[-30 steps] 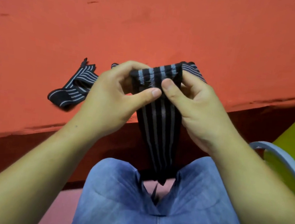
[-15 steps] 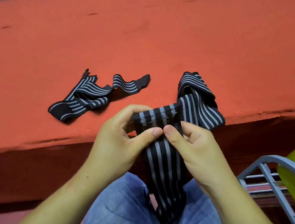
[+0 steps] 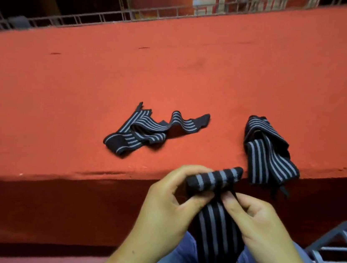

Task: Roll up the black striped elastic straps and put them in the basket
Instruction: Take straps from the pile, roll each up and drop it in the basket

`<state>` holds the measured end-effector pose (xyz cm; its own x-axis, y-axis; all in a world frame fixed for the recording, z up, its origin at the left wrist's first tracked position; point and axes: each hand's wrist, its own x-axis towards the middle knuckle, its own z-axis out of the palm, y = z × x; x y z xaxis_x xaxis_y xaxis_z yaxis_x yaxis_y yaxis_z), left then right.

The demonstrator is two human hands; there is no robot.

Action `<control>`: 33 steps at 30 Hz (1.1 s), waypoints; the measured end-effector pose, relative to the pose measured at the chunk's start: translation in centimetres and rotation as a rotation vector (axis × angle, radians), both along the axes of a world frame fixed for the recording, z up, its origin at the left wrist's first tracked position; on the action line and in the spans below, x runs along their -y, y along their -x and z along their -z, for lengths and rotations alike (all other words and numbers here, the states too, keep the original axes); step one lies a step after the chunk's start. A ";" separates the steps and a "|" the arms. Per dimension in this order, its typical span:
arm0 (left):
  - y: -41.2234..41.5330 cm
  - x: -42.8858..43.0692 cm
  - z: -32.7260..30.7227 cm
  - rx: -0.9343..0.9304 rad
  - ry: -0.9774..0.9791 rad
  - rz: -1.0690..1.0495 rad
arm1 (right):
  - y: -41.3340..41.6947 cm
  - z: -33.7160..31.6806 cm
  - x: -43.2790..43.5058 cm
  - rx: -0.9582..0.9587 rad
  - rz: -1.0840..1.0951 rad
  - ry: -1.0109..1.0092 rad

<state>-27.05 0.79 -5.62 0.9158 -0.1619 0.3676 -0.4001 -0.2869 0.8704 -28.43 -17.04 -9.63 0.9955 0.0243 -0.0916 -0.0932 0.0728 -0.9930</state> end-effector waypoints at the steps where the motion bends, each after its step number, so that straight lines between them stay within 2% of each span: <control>1: 0.0 0.0 0.0 0.004 -0.001 0.010 | 0.1 -0.3 0.0 -0.009 0.005 -0.024; 6: -0.2 -0.1 -0.1 0.107 -0.009 0.003 | 0.2 -1.6 0.4 -0.073 -0.104 -0.122; 8: -0.5 -0.1 -0.1 0.162 -0.018 0.021 | 0.0 -2.6 0.5 -0.103 -0.147 -0.260; 11: -1.0 0.0 0.2 0.282 -0.064 0.038 | 1.7 -2.4 1.4 -0.043 -0.274 -0.442; 13: -1.1 0.2 0.1 0.343 -0.110 0.033 | 1.4 -2.8 2.0 -0.123 -0.145 -0.528; 14: -1.1 0.4 0.1 0.362 -0.133 0.028 | 1.1 -3.2 1.7 -0.171 -0.158 -0.602; 16: -1.0 0.8 0.3 0.377 -0.161 0.023 | 1.1 -1.8 1.7 -0.115 -0.331 -0.563; 18: -0.8 1.2 0.7 0.364 -0.160 0.032 | 0.7 -1.6 2.2 -0.001 -0.243 -0.235; 20: -0.5 1.5 0.7 0.282 -0.115 0.048 | 0.7 -2.0 2.3 0.053 -0.269 -0.127; 27: 0.2 2.0 0.6 -0.288 0.106 0.174 | 1.1 -2.1 3.7 0.138 -0.013 -0.067; 29: 0.5 2.5 0.7 -0.322 0.024 0.247 | 1.5 -2.2 3.8 0.181 0.012 -0.055; 33: 1.2 4.2 -0.1 -0.207 -0.090 0.287 | 1.9 -2.4 3.5 0.234 0.061 -0.069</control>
<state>-28.27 -3.38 -5.56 0.8817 -0.4467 0.1520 -0.2937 -0.2675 0.9177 -30.32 -20.56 -7.23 0.9893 -0.0386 0.1410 0.1451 0.1394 -0.9796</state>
